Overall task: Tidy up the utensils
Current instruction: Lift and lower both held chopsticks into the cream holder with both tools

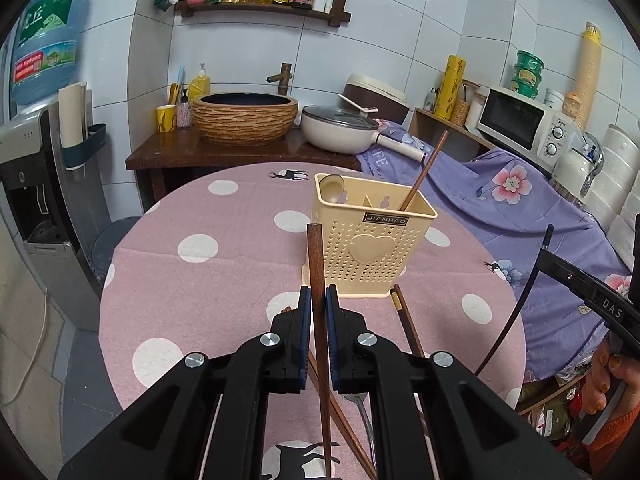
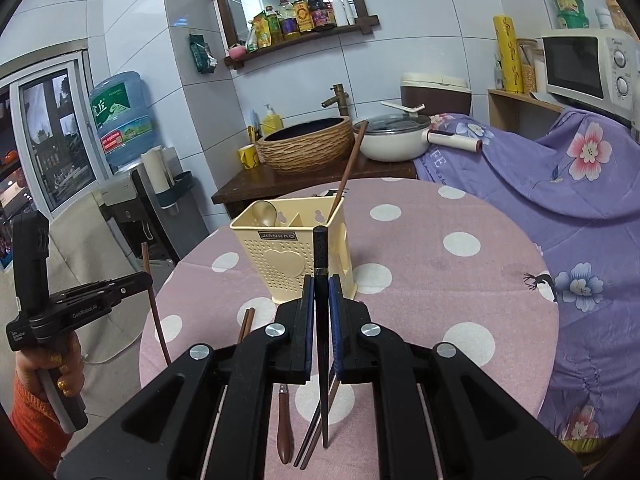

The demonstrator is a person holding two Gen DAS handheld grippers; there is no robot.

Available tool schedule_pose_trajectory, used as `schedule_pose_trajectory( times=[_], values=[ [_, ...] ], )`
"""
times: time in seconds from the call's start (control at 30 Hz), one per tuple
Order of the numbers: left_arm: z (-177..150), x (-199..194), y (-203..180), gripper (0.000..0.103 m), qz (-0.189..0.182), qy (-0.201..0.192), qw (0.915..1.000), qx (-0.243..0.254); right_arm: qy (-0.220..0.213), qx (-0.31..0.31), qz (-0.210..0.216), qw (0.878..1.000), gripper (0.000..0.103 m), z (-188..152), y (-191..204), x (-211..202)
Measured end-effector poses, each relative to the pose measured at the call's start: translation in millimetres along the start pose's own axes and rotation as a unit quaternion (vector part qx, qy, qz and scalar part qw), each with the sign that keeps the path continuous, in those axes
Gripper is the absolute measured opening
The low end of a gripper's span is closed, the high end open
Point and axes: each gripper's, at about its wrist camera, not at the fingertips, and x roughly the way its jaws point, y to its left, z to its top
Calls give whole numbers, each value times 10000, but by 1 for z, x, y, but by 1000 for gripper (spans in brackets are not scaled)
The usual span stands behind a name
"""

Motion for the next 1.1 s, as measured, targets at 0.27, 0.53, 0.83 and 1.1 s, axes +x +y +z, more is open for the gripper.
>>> schedule_pose_trajectory(
  times=[0.27,0.53,0.83,1.1],
  values=[
    [9,-5,-1,7,38,-133,9999,8,-54,-115,50,9999,8,10,6,-3],
    [22,-12,1,7,79,-308,9995,39,-81,-151,165,9997,8,23,14,-5],
    [53,-21,-3,7,54,-544,9984,129,-255,-402,333,9983,8,57,32,-8],
    [104,-37,-17,7,-106,-893,9956,253,-534,-562,461,9959,8,117,49,-11]
  ],
)
